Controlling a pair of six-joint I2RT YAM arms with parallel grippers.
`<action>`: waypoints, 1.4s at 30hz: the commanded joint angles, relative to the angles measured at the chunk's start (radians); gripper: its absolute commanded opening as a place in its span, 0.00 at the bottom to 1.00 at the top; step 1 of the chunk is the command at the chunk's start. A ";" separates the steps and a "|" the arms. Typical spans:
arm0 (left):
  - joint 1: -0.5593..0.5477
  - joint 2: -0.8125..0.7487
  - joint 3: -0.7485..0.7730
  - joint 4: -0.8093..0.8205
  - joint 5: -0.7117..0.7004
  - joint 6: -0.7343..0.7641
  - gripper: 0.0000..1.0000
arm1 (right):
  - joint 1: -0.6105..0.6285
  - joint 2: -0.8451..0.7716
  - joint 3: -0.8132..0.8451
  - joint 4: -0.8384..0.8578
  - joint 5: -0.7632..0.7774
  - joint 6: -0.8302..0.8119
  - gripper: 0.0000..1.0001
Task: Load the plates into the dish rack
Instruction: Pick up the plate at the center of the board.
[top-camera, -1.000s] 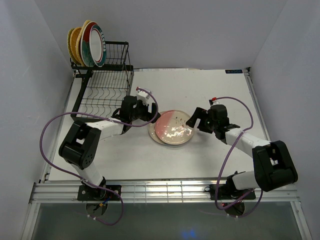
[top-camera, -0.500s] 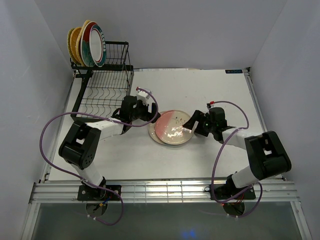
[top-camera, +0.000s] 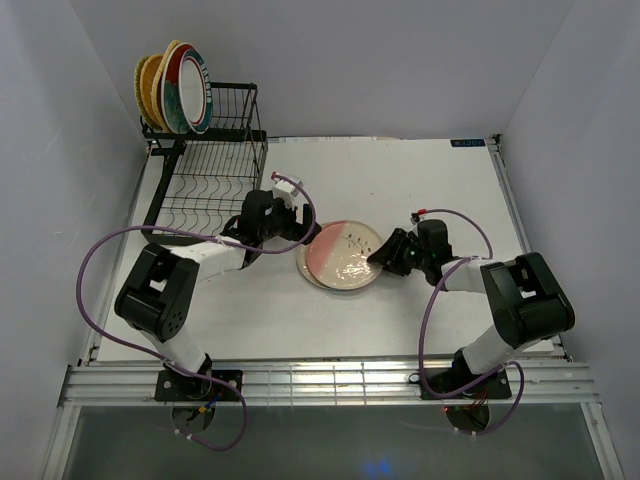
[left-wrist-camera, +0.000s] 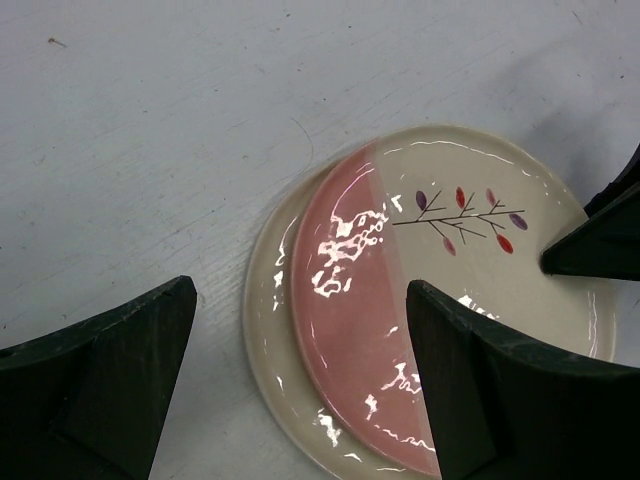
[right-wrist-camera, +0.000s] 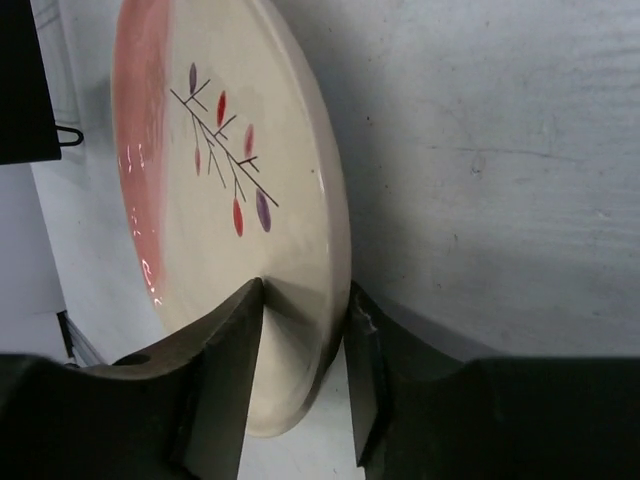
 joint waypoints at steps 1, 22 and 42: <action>-0.007 -0.062 0.016 -0.003 0.029 0.006 0.96 | -0.003 -0.022 -0.008 0.056 -0.021 0.023 0.40; 0.028 -0.053 0.045 -0.015 0.103 -0.071 0.98 | -0.004 -0.144 -0.038 0.104 0.022 -0.127 0.08; 0.189 0.038 0.111 -0.010 0.620 -0.062 0.98 | -0.003 -0.307 -0.152 0.329 -0.084 -0.319 0.08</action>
